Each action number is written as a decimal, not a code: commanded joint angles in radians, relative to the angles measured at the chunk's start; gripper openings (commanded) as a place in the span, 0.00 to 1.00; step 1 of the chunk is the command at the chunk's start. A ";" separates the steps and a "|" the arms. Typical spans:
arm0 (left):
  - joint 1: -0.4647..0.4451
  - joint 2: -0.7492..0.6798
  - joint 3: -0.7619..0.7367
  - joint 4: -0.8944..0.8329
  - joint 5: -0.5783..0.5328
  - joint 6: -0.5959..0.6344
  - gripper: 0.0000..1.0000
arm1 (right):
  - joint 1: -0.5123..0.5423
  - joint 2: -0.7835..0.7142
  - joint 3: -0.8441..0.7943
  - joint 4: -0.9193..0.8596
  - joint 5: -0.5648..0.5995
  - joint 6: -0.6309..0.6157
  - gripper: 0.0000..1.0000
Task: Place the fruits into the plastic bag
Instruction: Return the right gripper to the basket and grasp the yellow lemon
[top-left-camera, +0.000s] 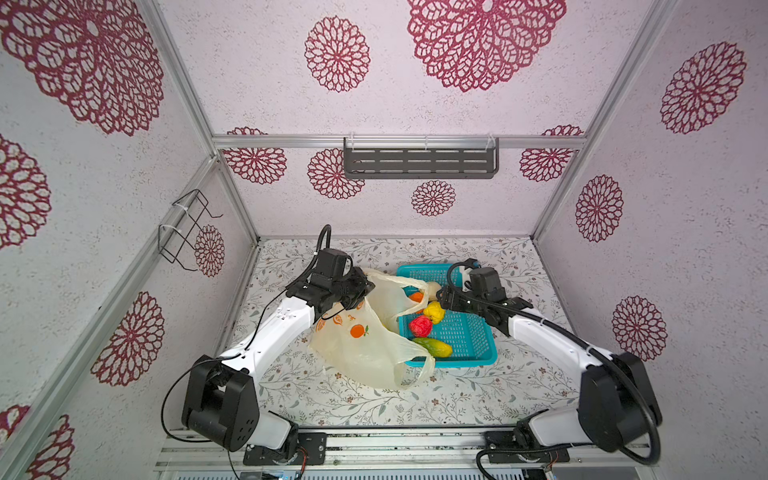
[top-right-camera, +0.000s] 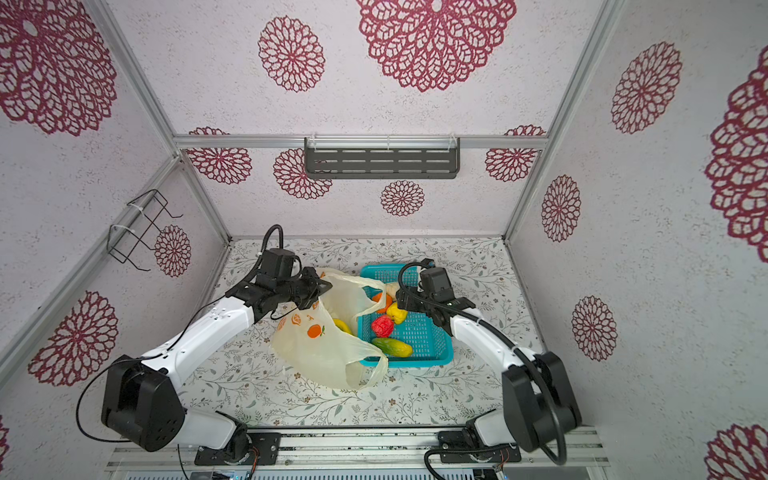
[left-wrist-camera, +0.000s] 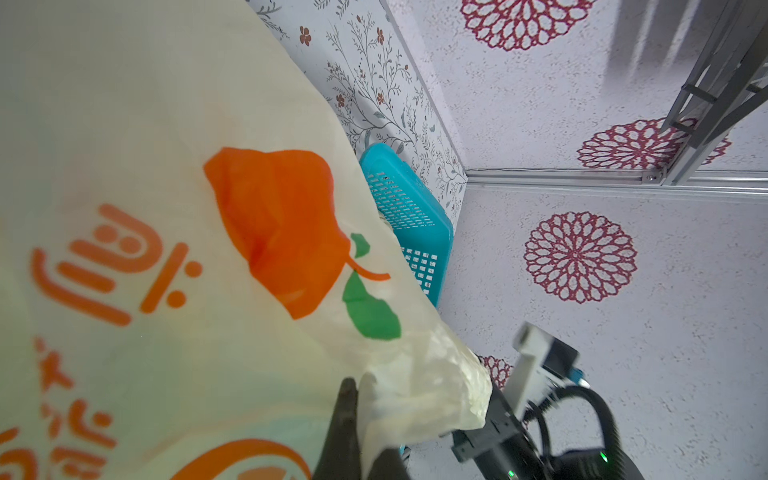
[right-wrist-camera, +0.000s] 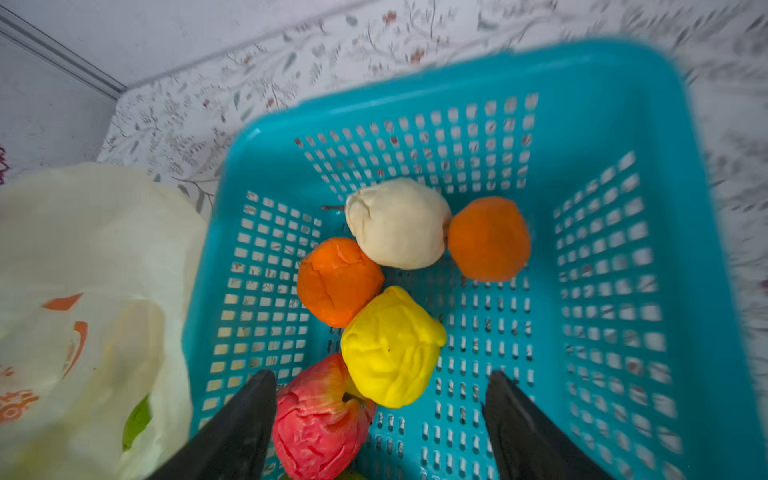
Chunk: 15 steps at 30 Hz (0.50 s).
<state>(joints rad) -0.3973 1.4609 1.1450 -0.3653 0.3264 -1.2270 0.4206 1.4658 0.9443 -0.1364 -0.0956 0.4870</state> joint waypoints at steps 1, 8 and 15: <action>0.009 -0.020 -0.019 0.003 -0.016 0.001 0.00 | 0.002 0.064 0.040 0.000 -0.072 0.077 0.83; 0.011 -0.036 -0.036 0.006 -0.023 0.000 0.00 | 0.001 0.202 0.074 0.026 -0.115 0.130 0.83; 0.010 -0.034 -0.039 0.006 -0.024 0.000 0.00 | 0.000 0.267 0.045 0.120 -0.158 0.189 0.78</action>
<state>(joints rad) -0.3965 1.4521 1.1160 -0.3653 0.3164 -1.2270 0.4206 1.7344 0.9882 -0.0723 -0.2245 0.6285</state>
